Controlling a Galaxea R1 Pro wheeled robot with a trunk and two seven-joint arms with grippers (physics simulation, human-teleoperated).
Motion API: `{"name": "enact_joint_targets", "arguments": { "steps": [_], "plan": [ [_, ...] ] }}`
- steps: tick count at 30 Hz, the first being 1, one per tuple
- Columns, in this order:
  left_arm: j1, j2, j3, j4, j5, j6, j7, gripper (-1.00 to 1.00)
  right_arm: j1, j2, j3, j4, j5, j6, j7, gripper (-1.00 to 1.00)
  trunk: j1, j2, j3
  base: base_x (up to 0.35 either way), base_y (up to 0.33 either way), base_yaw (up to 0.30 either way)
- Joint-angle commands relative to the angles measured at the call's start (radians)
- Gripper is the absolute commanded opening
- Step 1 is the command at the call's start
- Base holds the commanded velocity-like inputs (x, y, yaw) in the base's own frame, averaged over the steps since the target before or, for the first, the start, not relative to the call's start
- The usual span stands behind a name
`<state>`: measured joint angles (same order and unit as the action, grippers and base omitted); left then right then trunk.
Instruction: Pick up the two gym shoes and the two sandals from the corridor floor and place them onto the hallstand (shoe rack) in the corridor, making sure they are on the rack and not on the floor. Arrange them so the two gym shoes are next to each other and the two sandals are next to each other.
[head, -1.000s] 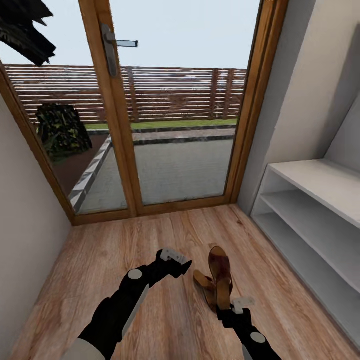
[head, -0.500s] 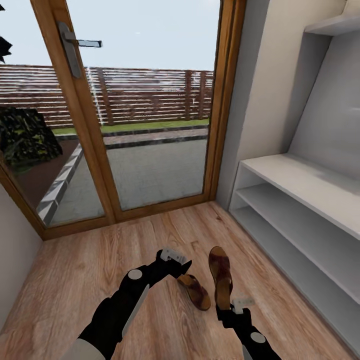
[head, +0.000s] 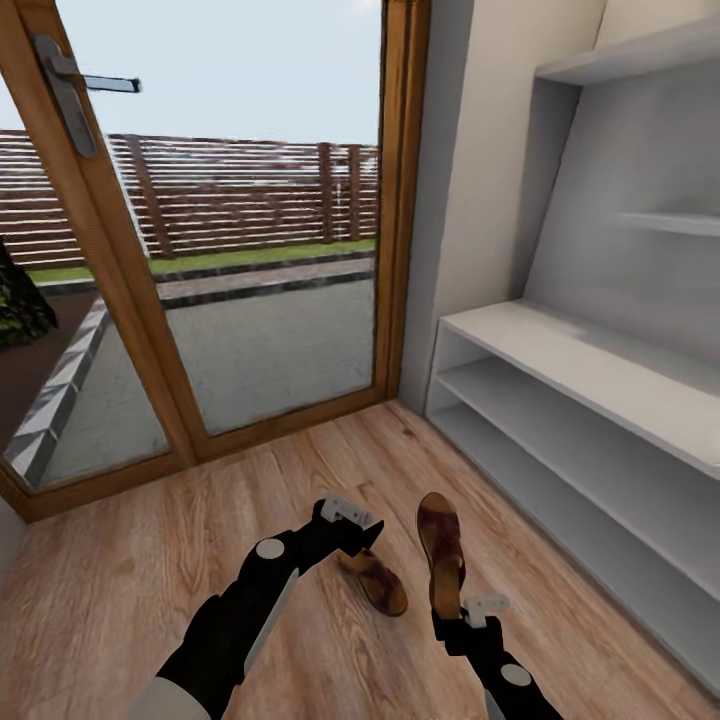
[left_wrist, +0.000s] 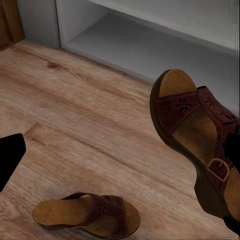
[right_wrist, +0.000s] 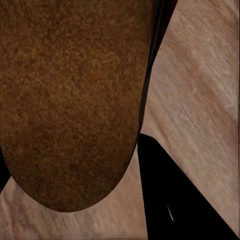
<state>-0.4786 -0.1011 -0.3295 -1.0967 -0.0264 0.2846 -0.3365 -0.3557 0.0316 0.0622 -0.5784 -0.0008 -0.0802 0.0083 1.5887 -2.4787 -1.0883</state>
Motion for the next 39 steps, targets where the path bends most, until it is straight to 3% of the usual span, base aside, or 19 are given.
{"name": "enact_joint_targets", "arguments": {
  "steps": [1,39],
  "plan": [
    [0.000,0.000,0.001,-0.002,-0.003,0.005,-0.004,1.00,-0.001,0.000,0.001,0.001,-0.004,-0.003,0.000,-1.00,0.000,0.000,0.000,0.000,0.149,-0.300],
    [0.000,0.001,0.003,-0.002,-0.003,0.005,-0.004,1.00,-0.001,0.000,0.001,0.002,-0.004,-0.003,-0.001,-1.00,0.000,0.000,0.016,0.000,0.025,-0.300]
  ]
}}
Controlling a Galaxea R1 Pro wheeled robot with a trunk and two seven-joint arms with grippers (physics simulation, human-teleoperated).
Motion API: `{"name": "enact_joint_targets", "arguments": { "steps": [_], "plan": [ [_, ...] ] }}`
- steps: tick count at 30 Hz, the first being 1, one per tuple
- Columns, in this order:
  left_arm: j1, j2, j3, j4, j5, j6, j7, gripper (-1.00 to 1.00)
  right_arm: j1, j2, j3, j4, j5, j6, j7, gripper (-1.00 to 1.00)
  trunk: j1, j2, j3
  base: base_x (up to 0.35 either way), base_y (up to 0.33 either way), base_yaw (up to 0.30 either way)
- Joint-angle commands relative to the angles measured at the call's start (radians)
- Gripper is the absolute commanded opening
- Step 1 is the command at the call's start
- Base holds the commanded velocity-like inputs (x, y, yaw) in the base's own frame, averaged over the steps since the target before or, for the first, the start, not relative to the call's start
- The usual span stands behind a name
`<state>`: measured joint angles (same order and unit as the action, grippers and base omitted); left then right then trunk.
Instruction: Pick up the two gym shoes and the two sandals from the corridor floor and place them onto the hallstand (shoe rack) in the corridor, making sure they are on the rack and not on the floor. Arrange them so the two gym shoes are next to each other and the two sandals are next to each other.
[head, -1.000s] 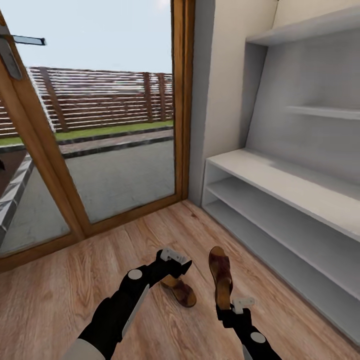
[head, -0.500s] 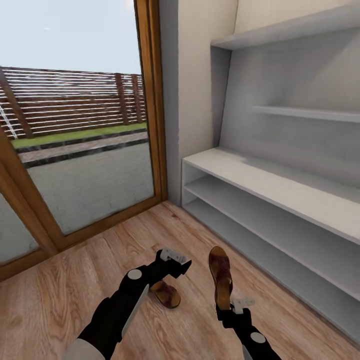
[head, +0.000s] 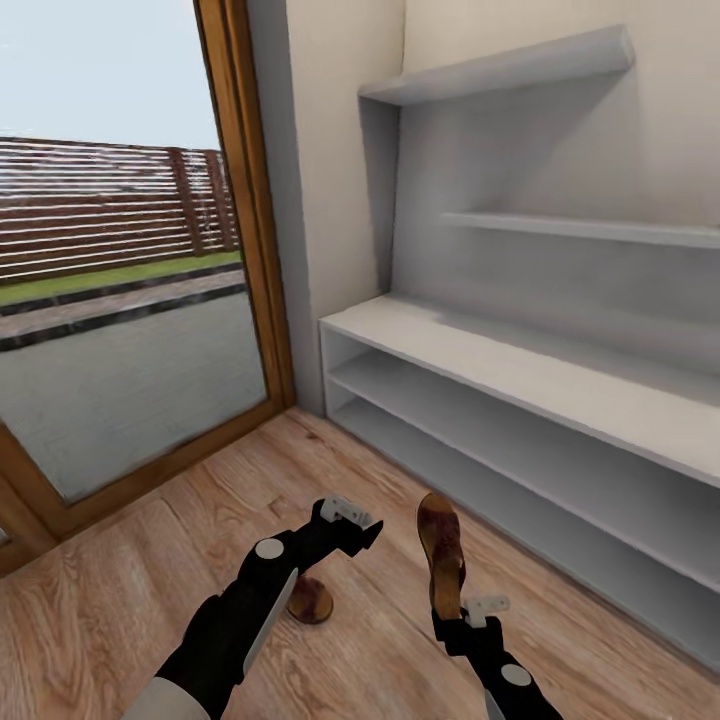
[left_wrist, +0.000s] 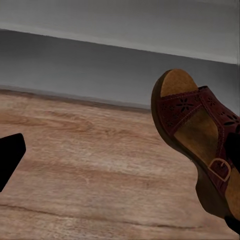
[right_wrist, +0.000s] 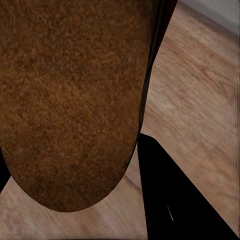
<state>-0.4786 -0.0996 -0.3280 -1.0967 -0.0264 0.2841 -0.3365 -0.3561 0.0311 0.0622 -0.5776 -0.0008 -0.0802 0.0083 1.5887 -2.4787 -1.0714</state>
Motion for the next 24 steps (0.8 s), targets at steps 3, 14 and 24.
{"name": "enact_joint_targets", "arguments": {
  "steps": [3,14,24],
  "plan": [
    [0.000,0.000,0.001,-0.002,-0.003,0.005,-0.004,1.00,-0.001,0.001,0.001,0.001,-0.004,-0.003,0.000,-1.00,0.000,0.000,0.000,0.000,0.189,-0.300],
    [0.000,0.000,0.001,-0.002,-0.003,0.004,-0.004,1.00,0.000,0.000,0.001,0.001,-0.004,-0.003,-0.001,-1.00,0.000,0.000,0.005,0.000,0.134,-0.300],
    [0.000,0.000,0.001,-0.002,-0.003,0.004,-0.004,1.00,0.000,0.000,0.001,0.001,-0.004,-0.003,-0.001,-1.00,0.000,0.000,0.010,0.000,0.002,-0.300]
  ]
}}
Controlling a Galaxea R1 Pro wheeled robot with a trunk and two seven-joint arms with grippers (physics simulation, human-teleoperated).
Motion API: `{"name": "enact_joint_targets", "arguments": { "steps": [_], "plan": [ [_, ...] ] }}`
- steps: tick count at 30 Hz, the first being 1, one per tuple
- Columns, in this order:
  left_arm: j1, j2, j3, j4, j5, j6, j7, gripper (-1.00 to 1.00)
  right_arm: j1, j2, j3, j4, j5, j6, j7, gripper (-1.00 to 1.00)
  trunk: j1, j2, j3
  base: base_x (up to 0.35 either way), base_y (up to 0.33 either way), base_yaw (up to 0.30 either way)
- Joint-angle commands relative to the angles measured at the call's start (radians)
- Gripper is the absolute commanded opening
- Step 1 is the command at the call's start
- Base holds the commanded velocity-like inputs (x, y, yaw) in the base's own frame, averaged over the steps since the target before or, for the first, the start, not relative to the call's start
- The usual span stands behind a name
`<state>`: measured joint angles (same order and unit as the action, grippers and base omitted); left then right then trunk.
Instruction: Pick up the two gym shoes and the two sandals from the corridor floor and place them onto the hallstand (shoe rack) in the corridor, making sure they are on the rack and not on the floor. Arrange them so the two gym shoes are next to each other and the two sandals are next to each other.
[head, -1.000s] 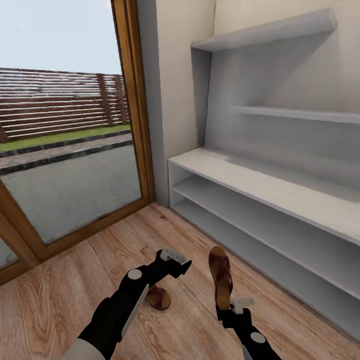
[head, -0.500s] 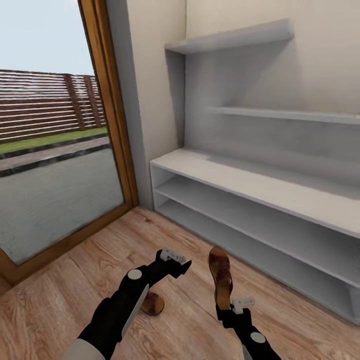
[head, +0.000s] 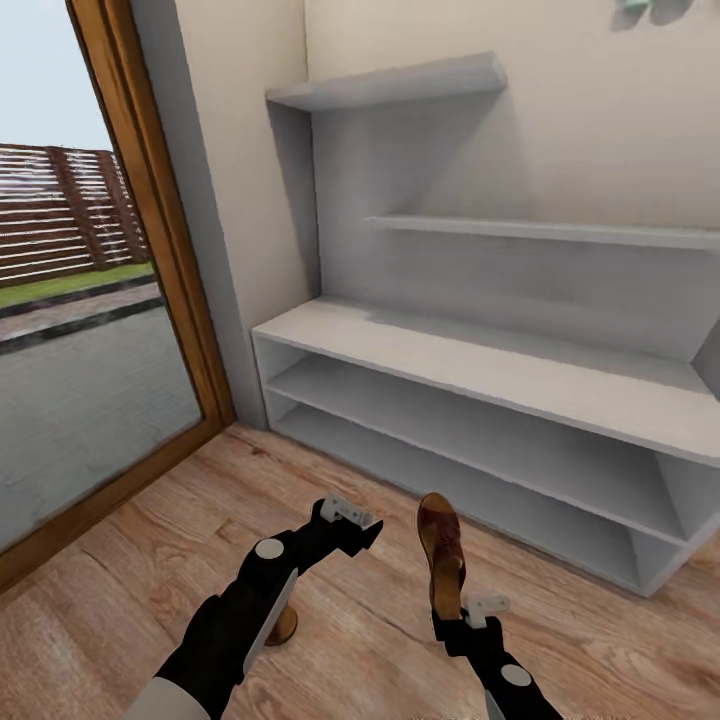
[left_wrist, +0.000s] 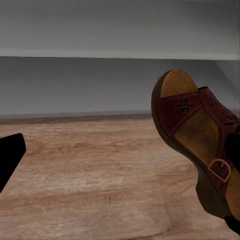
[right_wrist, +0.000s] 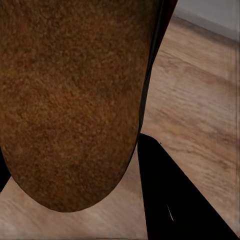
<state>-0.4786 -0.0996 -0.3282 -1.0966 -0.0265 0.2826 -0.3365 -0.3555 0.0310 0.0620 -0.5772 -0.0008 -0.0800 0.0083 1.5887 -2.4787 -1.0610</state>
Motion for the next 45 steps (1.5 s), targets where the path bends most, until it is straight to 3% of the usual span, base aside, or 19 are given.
{"name": "enact_joint_targets", "arguments": {
  "steps": [1,21,33,45],
  "plan": [
    [0.000,0.000,0.001,-0.002,-0.003,0.006,-0.004,1.00,-0.001,0.000,0.001,0.001,-0.004,-0.003,-0.001,-1.00,0.000,0.000,0.000,0.000,0.000,-0.300],
    [0.000,0.000,0.001,-0.002,-0.003,0.006,-0.004,1.00,-0.001,0.000,0.001,0.001,-0.004,-0.003,-0.001,-1.00,0.000,0.000,0.008,0.000,0.004,-0.300],
    [0.000,0.000,0.000,-0.002,-0.003,0.006,-0.004,1.00,-0.001,0.001,0.001,0.002,-0.005,-0.003,-0.001,-1.00,0.000,0.000,0.012,0.000,0.207,-0.300],
    [0.000,0.000,0.001,-0.002,-0.003,0.006,-0.004,1.00,-0.001,0.000,0.001,0.001,-0.005,-0.003,-0.001,-1.00,0.000,0.000,0.012,0.000,0.024,-0.296]
  ]
}}
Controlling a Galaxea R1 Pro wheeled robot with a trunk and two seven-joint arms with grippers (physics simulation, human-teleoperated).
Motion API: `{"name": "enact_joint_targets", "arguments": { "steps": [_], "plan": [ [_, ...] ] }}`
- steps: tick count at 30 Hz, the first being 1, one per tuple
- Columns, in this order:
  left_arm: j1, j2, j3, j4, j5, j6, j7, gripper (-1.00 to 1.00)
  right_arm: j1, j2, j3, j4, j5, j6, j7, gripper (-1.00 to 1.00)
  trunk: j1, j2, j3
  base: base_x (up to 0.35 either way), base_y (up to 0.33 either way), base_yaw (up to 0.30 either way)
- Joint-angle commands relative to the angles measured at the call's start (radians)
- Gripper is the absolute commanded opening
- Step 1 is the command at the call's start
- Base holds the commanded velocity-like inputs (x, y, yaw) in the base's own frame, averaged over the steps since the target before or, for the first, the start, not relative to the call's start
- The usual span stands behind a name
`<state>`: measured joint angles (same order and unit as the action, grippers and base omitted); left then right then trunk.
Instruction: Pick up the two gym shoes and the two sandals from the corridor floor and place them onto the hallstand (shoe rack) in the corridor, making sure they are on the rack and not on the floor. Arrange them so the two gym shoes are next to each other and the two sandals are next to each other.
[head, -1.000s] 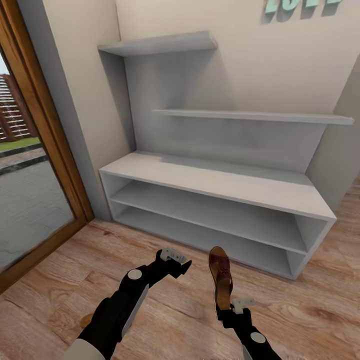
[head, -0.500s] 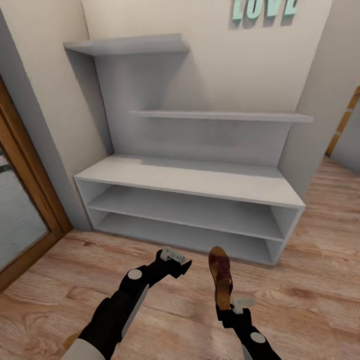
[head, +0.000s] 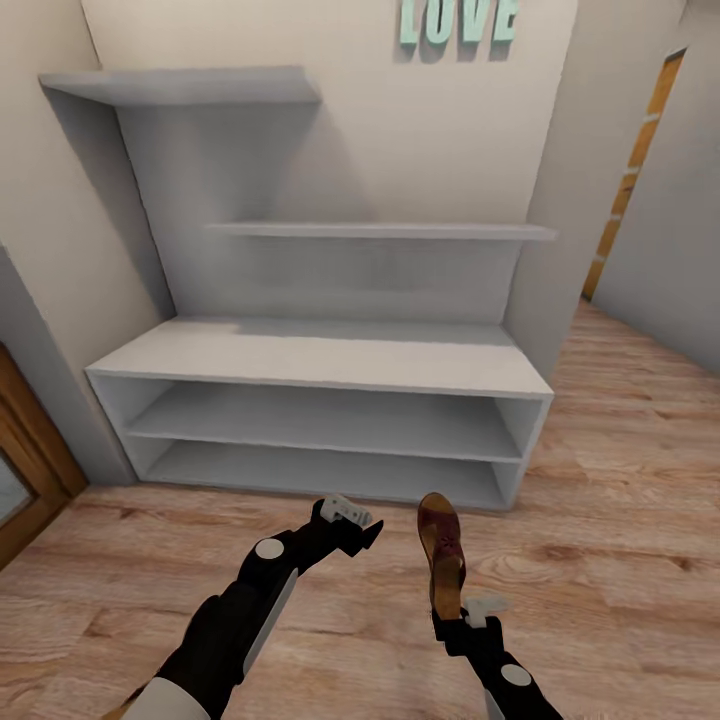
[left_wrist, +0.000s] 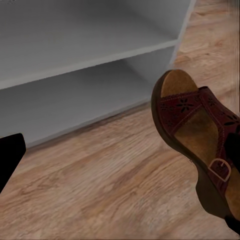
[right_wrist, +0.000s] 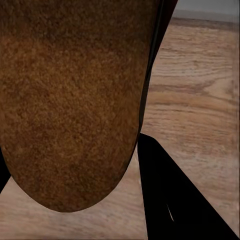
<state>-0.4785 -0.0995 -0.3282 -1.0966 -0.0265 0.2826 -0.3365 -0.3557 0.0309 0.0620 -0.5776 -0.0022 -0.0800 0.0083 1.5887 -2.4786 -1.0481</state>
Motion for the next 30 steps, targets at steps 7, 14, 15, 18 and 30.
{"name": "enact_joint_targets", "arguments": {
  "steps": [7,14,15,18,30],
  "plan": [
    [0.000,0.000,0.001,-0.002,-0.003,0.006,-0.004,1.00,-0.001,0.000,0.001,0.001,-0.004,-0.002,-0.001,-1.00,0.000,0.000,-0.001,0.000,0.000,-0.081],
    [0.000,0.000,0.001,-0.002,-0.003,0.004,-0.005,1.00,-0.001,0.000,0.001,-0.001,-0.004,0.003,0.000,-1.00,0.000,0.000,-0.001,-0.025,0.006,-0.003],
    [0.000,0.000,0.001,-0.002,-0.003,0.004,-0.005,1.00,-0.001,0.000,0.001,-0.001,-0.004,0.003,0.000,-1.00,0.000,0.000,-0.001,-0.096,0.051,0.000],
    [0.000,0.000,0.001,-0.002,-0.003,0.005,-0.006,1.00,-0.001,0.000,0.001,-0.001,-0.004,0.003,0.000,-1.00,0.000,0.000,-0.001,-0.149,0.121,0.000],
    [0.000,0.000,0.001,-0.002,-0.003,0.005,-0.006,1.00,-0.001,0.000,0.001,-0.002,-0.004,0.006,-0.001,-1.00,0.000,0.000,-0.001,-0.188,0.234,0.000]
  ]
}}
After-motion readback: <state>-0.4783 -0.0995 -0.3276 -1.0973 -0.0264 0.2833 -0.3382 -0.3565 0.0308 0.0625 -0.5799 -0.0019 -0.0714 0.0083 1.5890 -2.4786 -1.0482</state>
